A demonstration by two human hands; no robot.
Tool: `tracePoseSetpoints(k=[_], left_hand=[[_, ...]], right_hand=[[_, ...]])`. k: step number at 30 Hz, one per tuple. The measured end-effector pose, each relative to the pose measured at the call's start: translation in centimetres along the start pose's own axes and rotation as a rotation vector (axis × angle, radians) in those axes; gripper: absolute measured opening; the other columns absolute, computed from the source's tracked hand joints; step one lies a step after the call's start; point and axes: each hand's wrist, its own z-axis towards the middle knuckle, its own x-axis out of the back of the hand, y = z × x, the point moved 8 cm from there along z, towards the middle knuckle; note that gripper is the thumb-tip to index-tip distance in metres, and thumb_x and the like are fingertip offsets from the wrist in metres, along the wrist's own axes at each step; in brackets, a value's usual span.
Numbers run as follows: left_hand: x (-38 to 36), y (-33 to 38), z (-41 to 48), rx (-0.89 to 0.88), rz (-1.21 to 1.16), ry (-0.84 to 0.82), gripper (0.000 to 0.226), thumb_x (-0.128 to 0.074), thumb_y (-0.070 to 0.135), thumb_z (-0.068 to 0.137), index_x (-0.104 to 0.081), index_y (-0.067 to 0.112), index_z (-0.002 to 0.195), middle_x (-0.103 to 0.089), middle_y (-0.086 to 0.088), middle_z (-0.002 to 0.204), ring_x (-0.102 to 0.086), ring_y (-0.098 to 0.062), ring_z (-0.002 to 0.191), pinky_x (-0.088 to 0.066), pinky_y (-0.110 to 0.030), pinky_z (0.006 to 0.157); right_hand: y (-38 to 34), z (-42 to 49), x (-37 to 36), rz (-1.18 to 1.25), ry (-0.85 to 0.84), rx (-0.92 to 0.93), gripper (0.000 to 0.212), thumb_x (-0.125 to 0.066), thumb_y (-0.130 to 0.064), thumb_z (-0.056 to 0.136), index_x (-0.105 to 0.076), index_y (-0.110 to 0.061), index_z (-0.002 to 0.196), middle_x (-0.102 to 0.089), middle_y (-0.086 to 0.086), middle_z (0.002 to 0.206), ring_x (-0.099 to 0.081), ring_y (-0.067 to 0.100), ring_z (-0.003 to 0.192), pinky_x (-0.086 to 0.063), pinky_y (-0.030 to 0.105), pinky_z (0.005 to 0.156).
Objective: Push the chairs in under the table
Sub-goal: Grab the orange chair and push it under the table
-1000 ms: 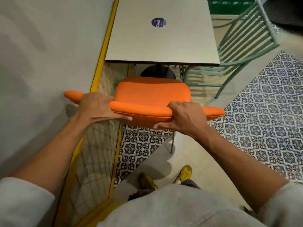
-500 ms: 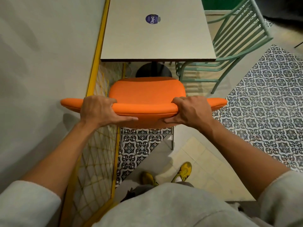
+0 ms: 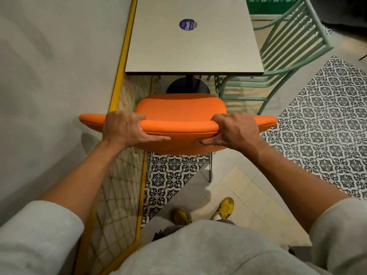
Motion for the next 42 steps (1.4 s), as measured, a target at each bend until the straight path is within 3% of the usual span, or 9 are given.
tracePoseSetpoints(k=[8, 18, 22, 33, 37, 40, 42], left_hand=[[0.0, 0.1, 1.2, -0.001, 0.005, 0.014, 0.093, -0.036, 0.115, 0.055, -0.057, 0.024, 0.055, -0.046, 0.004, 0.045, -0.049, -0.02, 0.041, -0.047, -0.027, 0.048], [-0.3, -0.3, 1.1, 0.011, -0.008, 0.0, 0.094, -0.038, 0.114, 0.055, -0.059, 0.023, 0.057, -0.051, 0.004, 0.048, -0.052, -0.021, 0.044, -0.049, -0.03, 0.049], [-0.3, -0.5, 0.8, 0.024, -0.012, 0.009, 0.093, -0.038, 0.115, 0.055, -0.058, 0.024, 0.057, -0.05, 0.004, 0.048, -0.051, -0.021, 0.044, -0.049, -0.03, 0.049], [-0.3, -0.3, 0.8, 0.048, -0.036, -0.036, 0.092, -0.039, 0.114, 0.055, -0.059, 0.024, 0.058, -0.051, 0.005, 0.049, -0.051, -0.02, 0.044, -0.047, -0.03, 0.049], [-0.5, -0.2, 0.1, 0.032, -0.047, -0.106, 0.094, -0.039, 0.114, 0.056, -0.067, 0.025, 0.068, -0.054, 0.009, 0.054, -0.053, -0.015, 0.048, -0.045, -0.024, 0.052], [0.0, 0.3, -0.1, 0.01, -0.06, -0.139, 0.096, -0.041, 0.113, 0.056, -0.077, 0.031, 0.091, -0.067, 0.009, 0.067, -0.063, -0.014, 0.061, -0.045, -0.025, 0.061], [0.7, 1.8, 0.3, -0.026, -0.051, -0.145, 0.101, -0.041, 0.113, 0.057, -0.079, 0.033, 0.107, -0.075, 0.009, 0.081, -0.069, -0.015, 0.072, -0.046, -0.028, 0.066]], right_hand=[[0.5, 0.9, 0.3, -0.006, 0.016, 0.012, 0.083, -0.035, -0.103, 0.074, -0.057, -0.024, 0.081, -0.056, -0.005, 0.066, -0.052, 0.021, 0.053, -0.036, 0.031, 0.054], [0.2, 1.0, 0.4, -0.011, 0.043, 0.002, 0.084, -0.036, -0.105, 0.073, -0.054, -0.023, 0.077, -0.053, -0.007, 0.065, -0.05, 0.018, 0.051, -0.045, 0.032, 0.051], [0.0, 1.0, 0.4, -0.009, 0.066, -0.012, 0.082, -0.038, -0.104, 0.073, -0.053, -0.024, 0.076, -0.049, -0.009, 0.063, -0.048, 0.017, 0.049, -0.041, 0.03, 0.051], [0.1, 0.8, 0.4, 0.0, -0.005, -0.022, 0.086, -0.032, -0.106, 0.073, -0.058, -0.024, 0.08, -0.055, -0.008, 0.065, -0.052, 0.018, 0.052, -0.047, 0.032, 0.053], [-0.2, 0.1, 0.7, 0.068, -0.063, -0.005, 0.088, -0.032, -0.105, 0.074, -0.065, -0.026, 0.098, -0.066, -0.007, 0.079, -0.064, 0.019, 0.067, -0.052, 0.034, 0.064], [0.2, -0.8, 0.5, 0.057, -0.128, 0.009, 0.088, -0.039, -0.094, 0.081, -0.059, -0.028, 0.134, -0.074, -0.001, 0.119, -0.069, 0.024, 0.105, -0.052, 0.043, 0.094], [1.8, -1.6, 1.0, 0.039, -0.146, -0.038, 0.086, -0.045, -0.091, 0.082, -0.056, -0.028, 0.139, -0.071, 0.0, 0.13, -0.064, 0.026, 0.117, -0.046, 0.045, 0.1]])
